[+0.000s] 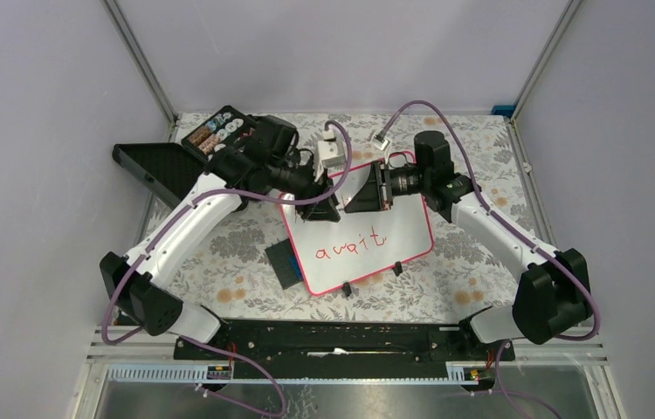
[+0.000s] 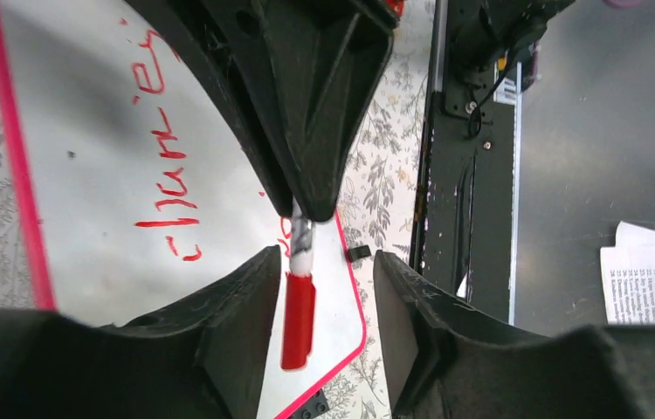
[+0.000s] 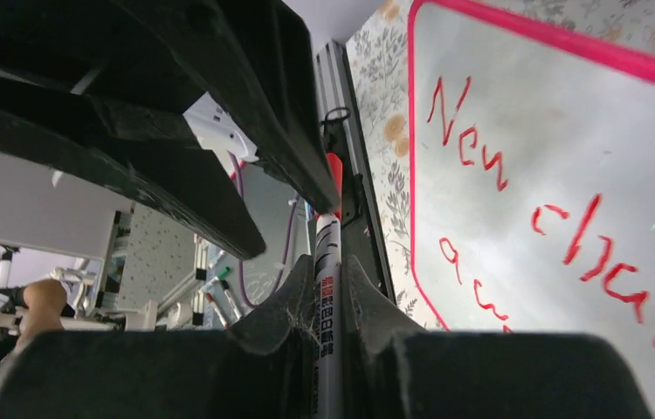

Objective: Write a sentence on the whiteboard
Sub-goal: Insert the pen cap into the whiteboard marker, then adjust the pen cap from the whiteboard marker.

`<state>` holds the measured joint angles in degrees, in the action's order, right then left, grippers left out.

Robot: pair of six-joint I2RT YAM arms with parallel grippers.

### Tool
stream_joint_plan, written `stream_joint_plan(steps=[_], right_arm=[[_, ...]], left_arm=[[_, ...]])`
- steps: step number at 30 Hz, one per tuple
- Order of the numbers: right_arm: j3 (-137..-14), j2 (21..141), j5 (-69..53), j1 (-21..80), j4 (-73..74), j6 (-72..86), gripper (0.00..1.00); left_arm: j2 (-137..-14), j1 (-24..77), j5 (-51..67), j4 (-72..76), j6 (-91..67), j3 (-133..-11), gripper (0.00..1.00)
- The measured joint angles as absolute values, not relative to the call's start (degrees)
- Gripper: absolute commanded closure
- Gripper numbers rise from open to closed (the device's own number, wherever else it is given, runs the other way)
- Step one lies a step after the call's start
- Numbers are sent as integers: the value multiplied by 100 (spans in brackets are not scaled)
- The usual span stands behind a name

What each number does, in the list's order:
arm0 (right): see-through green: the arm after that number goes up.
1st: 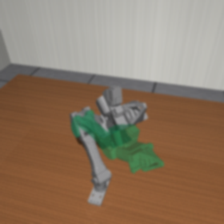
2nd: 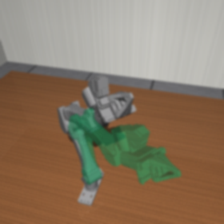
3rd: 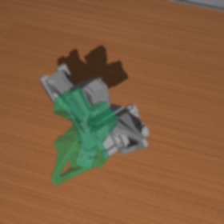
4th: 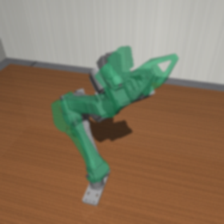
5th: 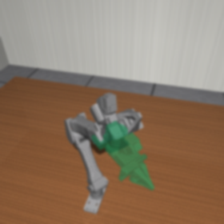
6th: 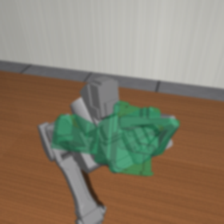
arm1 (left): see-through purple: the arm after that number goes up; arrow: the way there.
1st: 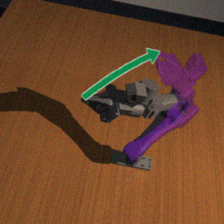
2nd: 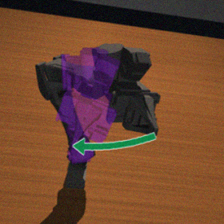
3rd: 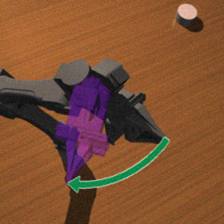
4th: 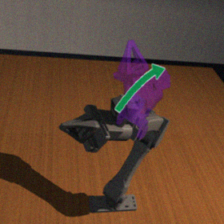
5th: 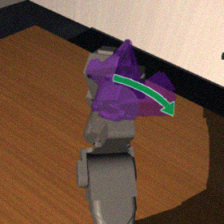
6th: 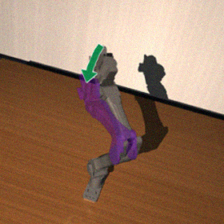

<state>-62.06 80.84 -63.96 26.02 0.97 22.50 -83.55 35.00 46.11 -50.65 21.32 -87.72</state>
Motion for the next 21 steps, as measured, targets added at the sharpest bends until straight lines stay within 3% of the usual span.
stream_joint_plan(steps=[11,21], right_arm=[[-6047,8082,-6748,2130,-1584,3656,100],[-5986,8062,-7072,2137,-2132,4169,100]], left_arm=[[-8060,2364,5553,-4934,1896,-8965,37],[-7747,2390,5583,-4963,1820,-8484,37]])
